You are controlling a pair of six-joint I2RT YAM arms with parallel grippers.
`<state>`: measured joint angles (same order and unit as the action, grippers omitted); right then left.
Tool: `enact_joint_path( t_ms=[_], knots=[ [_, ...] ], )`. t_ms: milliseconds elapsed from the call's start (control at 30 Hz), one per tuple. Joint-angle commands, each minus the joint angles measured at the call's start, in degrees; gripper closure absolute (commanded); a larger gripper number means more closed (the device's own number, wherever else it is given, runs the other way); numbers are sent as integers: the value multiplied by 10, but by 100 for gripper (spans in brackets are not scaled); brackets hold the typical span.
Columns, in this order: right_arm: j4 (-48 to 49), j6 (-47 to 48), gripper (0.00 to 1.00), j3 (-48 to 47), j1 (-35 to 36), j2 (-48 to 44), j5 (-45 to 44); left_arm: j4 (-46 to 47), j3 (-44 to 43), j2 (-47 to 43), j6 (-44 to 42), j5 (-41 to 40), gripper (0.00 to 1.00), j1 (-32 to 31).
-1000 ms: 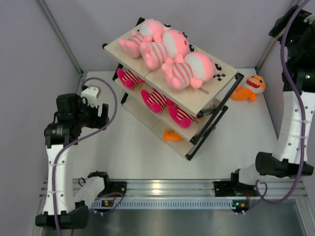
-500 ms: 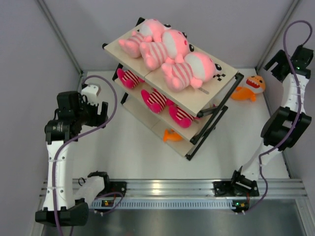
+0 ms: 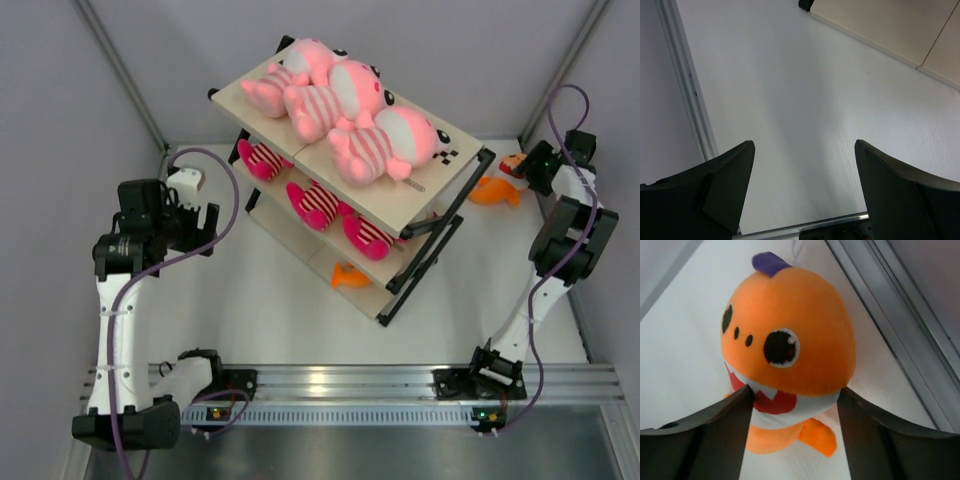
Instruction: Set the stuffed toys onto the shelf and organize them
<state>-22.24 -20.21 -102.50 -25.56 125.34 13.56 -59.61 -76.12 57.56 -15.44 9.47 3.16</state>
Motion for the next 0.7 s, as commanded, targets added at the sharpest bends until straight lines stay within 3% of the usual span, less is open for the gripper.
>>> enact_joint_path(
  t_ms=[0, 100, 133, 167, 300, 433, 667],
  knots=[
    [90, -4, 38, 8, 0, -4, 29, 15, -7, 1, -12, -8, 13, 4],
    [124, -9, 64, 27, 0, -6, 42, 13, -7, -2, -14, -4, 13, 6],
    [127, -17, 92, 34, 0, -11, 45, 13, -7, -2, -15, -4, 13, 5],
    [131, -24, 100, 41, 0, -18, 44, 13, -6, -2, -14, -3, 13, 5],
    [174, -63, 100, 104, -1, -104, 34, 9, -2, -7, -17, 19, 15, 5],
    [189, -92, 100, 151, 0, -279, -4, -1, 1, -19, -32, 77, 15, 4],
    [132, -110, 100, 107, 23, -504, -33, -3, 19, -63, -44, 138, 14, -4]
  ],
)
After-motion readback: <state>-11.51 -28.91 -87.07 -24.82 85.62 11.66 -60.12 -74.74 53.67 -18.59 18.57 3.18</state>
